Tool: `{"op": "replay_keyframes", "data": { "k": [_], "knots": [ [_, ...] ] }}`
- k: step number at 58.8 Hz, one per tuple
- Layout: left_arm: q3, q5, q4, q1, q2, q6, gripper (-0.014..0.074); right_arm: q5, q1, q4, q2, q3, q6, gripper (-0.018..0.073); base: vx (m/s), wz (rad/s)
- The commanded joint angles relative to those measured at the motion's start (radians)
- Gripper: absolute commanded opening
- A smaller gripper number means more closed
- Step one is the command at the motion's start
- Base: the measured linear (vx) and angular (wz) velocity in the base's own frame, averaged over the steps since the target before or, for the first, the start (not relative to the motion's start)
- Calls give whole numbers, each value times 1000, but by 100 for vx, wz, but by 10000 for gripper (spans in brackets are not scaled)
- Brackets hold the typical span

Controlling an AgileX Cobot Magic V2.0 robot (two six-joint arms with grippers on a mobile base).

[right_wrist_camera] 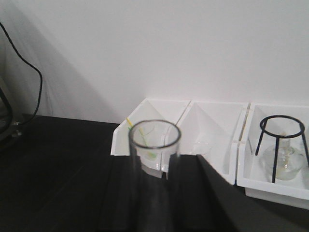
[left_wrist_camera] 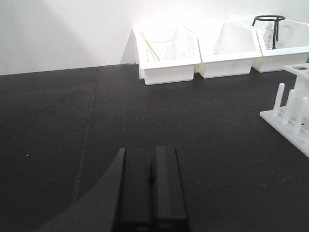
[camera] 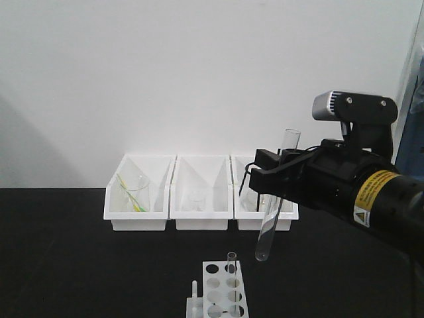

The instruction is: Flip and reinsert test tube from rack

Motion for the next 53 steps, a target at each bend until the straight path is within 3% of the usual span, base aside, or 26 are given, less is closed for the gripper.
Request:
{"op": "replay_keyframes", "data": {
  "k": [1, 6, 12, 18, 25, 38, 53],
  "knots": [
    [-4, -80, -5, 0, -8, -9, -6, -169, -3, -57, -23, 17, -17, -7, 0, 0],
    [-4, -80, -5, 0, -8, -9, -6, -325, -3, -112, -23, 102, -98, -7, 0, 0],
    [-4, -80, -5, 0, -8, -9, -6, -565, -3, -101, -11, 226, -308, -7, 0, 0],
    [-4, -80, -5, 0, -8, -9, -6, -800, -3, 85, 30, 323, -497, -7, 0, 0],
    [-4, -80, -5, 0, -8, -9, -6, -953, -3, 287, 98, 390, -618, -7, 0, 0],
    [-4, -80, -5, 0, -8, -9, -6, -988, -3, 217, 199, 368, -627, -7, 0, 0],
    [-4, -80, -5, 0, -8, -9, -6, -1022, -3, 213, 272, 333, -603, -7, 0, 0]
  ]
}}
